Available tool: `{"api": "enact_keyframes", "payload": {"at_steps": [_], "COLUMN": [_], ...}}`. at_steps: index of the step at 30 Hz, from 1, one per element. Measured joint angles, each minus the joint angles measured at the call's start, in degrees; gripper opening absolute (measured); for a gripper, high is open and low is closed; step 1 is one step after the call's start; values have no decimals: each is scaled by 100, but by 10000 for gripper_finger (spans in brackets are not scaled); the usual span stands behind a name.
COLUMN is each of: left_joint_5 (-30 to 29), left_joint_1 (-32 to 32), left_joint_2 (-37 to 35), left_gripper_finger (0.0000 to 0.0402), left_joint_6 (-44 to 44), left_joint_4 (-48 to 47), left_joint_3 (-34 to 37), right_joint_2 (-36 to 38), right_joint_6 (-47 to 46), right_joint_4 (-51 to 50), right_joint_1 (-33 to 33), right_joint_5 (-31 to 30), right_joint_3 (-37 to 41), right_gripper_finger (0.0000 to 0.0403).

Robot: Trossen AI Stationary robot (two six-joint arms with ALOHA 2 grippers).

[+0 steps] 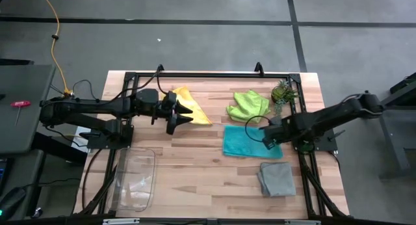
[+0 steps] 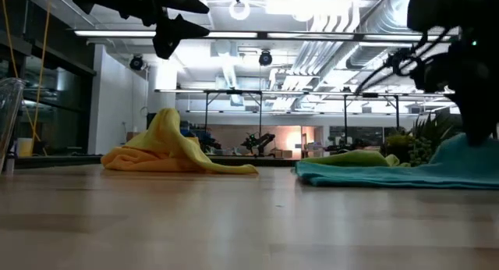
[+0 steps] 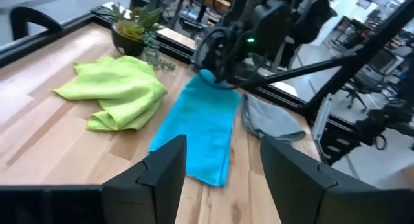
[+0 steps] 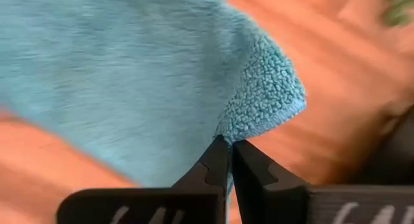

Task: Fold microfiber towels
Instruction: Fold the blue microfiber cloth

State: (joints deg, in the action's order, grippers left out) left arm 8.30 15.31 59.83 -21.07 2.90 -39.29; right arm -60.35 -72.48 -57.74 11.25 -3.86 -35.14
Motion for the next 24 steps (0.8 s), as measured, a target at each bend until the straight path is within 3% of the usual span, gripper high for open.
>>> {"api": "enact_keyframes", "payload": {"at_steps": [8, 24], "left_joint_5": [-40, -63], "left_joint_1": [0, 0], "left_joint_2": [0, 0], "left_gripper_finger": [186, 186], "left_joint_6": [18, 22], "left_joint_4": [-2, -3], "left_joint_3": [0, 0], "right_joint_2": [296, -688], "right_joint_6": [-743, -2006], "right_joint_4": [1214, 3052], "right_joint_1": [0, 0], "right_joint_5": [-22, -701], "right_joint_3": [-4, -9], "right_gripper_finger": [0, 0]}}
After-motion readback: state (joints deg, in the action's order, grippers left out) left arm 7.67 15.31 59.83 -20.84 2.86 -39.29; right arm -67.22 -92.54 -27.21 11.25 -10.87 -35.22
